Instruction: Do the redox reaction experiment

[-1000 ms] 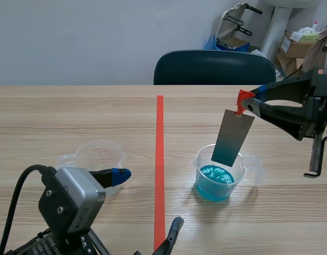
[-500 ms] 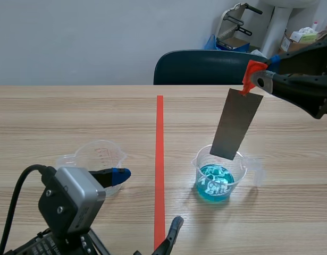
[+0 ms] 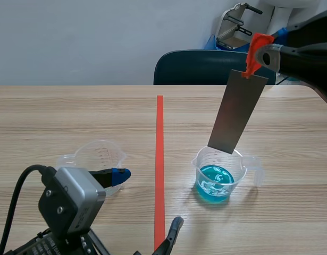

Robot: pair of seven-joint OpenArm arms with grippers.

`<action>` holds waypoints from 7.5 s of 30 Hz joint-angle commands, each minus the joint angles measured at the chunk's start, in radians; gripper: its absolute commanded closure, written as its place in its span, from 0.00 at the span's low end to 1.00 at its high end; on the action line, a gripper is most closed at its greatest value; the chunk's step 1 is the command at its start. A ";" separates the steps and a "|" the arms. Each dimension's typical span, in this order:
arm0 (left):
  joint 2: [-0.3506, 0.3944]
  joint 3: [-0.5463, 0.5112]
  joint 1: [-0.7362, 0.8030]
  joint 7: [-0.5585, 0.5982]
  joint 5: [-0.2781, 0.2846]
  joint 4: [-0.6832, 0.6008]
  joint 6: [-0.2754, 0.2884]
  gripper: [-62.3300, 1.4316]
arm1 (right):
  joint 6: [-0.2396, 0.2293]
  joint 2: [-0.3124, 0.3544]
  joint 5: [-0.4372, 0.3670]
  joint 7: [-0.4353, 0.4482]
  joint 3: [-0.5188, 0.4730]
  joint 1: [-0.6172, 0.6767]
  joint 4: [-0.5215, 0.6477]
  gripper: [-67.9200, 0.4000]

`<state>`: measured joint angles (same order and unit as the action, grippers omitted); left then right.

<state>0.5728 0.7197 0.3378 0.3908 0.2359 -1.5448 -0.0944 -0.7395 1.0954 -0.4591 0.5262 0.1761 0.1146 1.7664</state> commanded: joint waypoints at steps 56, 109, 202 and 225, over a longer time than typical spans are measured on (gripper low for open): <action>-0.005 0.002 0.000 0.013 0.002 -0.027 0.003 0.00 | -0.006 0.045 -0.252 -0.226 -0.029 -0.009 0.146 0.98; -0.005 0.002 0.000 0.013 0.002 -0.027 0.003 0.00 | -0.006 0.045 -0.252 -0.226 -0.029 -0.009 0.146 0.98; -0.306 0.010 -0.356 -0.069 0.003 0.314 0.090 0.91 | -0.006 0.045 -0.251 -0.226 -0.029 -0.010 0.146 0.98; -0.038 -0.314 0.206 -0.074 0.006 -0.149 0.080 0.91 | -0.006 0.045 -0.251 -0.226 -0.029 -0.010 0.146 0.98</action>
<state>0.5407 0.4156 0.5251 0.3035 0.2394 -1.6760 -0.0143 -0.7395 1.1275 -0.6933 0.2859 0.1646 0.1146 1.9049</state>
